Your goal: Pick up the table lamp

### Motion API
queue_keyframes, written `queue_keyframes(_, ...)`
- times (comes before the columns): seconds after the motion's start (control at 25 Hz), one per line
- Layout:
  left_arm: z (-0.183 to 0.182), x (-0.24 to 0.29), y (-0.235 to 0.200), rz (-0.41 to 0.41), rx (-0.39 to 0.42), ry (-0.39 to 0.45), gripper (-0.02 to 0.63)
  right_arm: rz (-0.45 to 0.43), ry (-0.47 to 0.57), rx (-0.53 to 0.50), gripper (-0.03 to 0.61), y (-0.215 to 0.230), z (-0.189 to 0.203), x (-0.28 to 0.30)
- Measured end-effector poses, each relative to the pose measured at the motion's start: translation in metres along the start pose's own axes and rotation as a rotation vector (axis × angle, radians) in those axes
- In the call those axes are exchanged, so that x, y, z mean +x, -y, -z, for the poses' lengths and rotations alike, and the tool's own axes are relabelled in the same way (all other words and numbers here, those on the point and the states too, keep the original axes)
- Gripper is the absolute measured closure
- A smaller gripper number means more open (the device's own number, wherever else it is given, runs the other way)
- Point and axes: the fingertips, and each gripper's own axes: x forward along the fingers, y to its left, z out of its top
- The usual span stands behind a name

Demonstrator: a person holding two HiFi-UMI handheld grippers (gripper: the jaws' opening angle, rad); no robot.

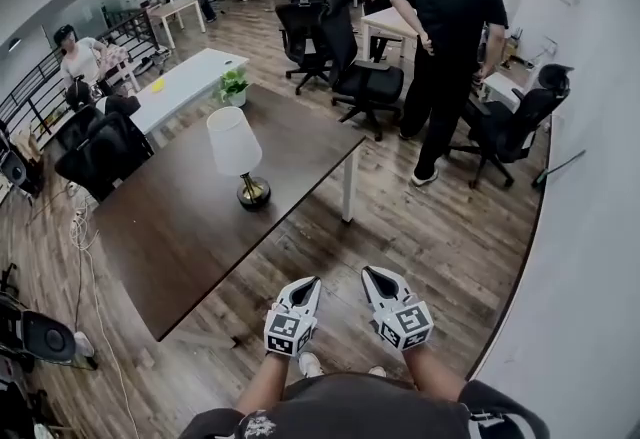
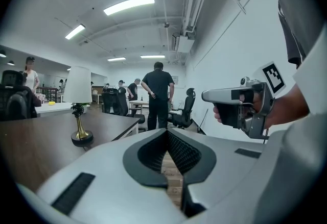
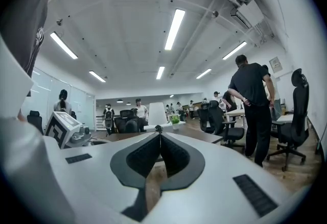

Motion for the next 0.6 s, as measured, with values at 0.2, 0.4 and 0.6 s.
queue_keyframes(0.2,-0.003,-0.018,-0.042,-0.02,0.021,0.007,0.606,-0.016,0.005,-0.005,0.554,-0.027,-0.002,0.042)
queue_keyframes(0.4,-0.004,-0.034,-0.083,-0.039,0.039,0.01,0.606,-0.021,0.005,-0.019,0.554,-0.049,-0.001,0.081)
queue_keyframes(0.6,0.001,-0.05,-0.118,-0.05,0.026,0.014,0.606,-0.012,-0.006,-0.018,0.554,-0.067,0.007,0.108)
